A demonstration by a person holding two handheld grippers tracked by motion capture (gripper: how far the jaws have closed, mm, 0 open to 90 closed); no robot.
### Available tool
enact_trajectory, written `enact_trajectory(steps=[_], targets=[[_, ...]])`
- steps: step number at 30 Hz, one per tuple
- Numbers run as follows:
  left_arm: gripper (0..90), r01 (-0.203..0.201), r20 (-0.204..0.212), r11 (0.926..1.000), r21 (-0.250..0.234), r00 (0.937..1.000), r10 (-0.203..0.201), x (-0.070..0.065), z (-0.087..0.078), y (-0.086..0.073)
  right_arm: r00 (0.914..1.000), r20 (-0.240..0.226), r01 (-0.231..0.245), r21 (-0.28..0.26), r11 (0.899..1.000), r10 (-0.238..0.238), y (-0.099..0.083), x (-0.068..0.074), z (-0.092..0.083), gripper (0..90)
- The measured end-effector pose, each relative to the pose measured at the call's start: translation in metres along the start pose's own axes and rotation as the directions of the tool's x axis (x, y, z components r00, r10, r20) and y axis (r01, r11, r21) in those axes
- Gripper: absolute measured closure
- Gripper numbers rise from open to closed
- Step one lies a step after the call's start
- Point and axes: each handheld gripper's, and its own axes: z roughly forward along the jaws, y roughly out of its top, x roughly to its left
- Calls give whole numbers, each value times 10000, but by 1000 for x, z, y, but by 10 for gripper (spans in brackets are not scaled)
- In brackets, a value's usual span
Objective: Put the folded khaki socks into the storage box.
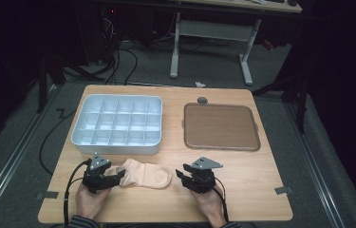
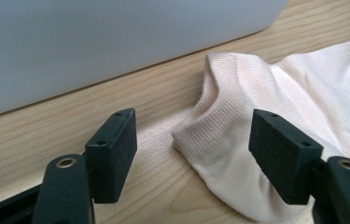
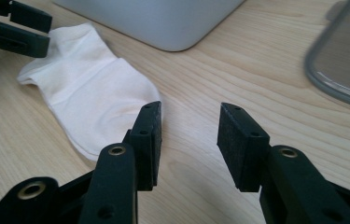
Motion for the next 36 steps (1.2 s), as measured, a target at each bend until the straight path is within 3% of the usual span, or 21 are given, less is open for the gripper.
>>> enact_trajectory(steps=[7, 10, 20, 27, 31, 36], targets=[[349, -136, -19, 9998, 116, 9999, 136, -2, 6, -3, 9992, -339, 207, 311, 9993, -196, 3, 15, 14, 599], [355, -433, -259, 9991, 15, 9987, 433, -6, 9, -6, 9988, -411, 302, 444, 9986, -284, 4, 19, 20, 613], [399, -561, -308, 9984, -88, 9980, 558, -8, 10, -7, 9998, -176, 19, 865, 9962, -4, -5, 18, 34, 629], [436, -568, -286, 9983, -136, 9980, 564, -9, 10, -7, 9985, -63, 549, 1068, 9928, -546, -7, 19, 37, 655], [476, -634, -187, 9978, -174, 9978, 631, -9, 9, -8, 9955, -139, 944, 1178, 9885, -934, -6, 22, 37, 713], [513, -597, -105, 9980, -183, 9982, 595, -8, 9, -8, 9963, -321, 836, 1251, 9886, -802, -5, 21, 37, 738]])
